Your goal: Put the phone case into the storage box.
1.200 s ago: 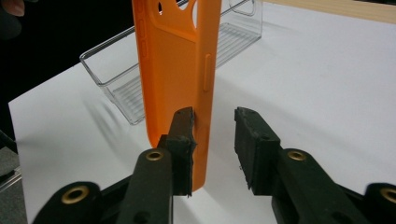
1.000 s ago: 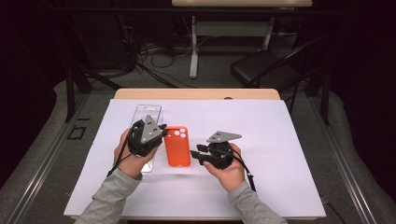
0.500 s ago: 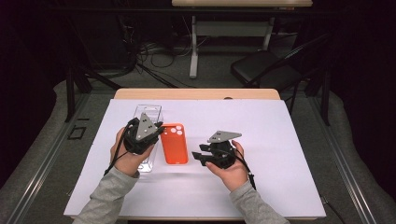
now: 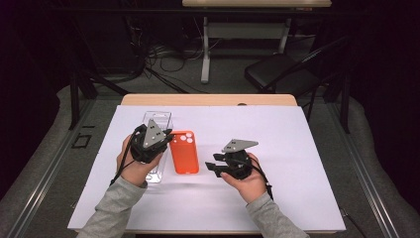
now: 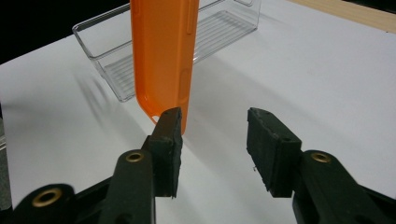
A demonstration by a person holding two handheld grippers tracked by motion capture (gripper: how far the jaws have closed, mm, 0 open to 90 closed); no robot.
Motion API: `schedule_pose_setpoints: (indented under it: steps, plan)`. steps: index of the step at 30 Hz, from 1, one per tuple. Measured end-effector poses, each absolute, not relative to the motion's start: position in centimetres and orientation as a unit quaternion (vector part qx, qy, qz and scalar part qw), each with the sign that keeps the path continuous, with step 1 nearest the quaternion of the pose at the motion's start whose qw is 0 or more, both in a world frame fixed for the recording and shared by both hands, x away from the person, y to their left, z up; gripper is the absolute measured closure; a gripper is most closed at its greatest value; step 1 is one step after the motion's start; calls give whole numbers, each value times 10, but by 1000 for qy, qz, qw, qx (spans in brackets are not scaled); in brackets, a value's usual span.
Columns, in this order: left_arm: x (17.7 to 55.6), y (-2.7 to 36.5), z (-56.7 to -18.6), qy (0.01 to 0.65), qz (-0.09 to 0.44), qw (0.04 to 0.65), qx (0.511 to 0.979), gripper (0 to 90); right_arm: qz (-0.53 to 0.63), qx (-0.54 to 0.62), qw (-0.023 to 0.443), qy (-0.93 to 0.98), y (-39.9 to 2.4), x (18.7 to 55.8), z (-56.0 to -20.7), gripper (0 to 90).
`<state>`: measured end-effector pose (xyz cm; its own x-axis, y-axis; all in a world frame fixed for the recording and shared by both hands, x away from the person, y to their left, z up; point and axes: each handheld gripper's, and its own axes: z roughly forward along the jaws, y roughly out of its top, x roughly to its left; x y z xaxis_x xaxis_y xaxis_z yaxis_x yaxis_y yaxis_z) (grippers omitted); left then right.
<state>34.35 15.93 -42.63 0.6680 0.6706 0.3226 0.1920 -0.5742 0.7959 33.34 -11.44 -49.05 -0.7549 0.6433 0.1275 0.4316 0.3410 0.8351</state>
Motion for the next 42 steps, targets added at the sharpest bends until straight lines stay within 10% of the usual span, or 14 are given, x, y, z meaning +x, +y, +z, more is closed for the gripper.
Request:
schedule_pose_setpoints:
  steps: [42]
  plan:
    - [343,161,-426,251,312,404,823,816,479,367,129,787,-122,330,-487,78]
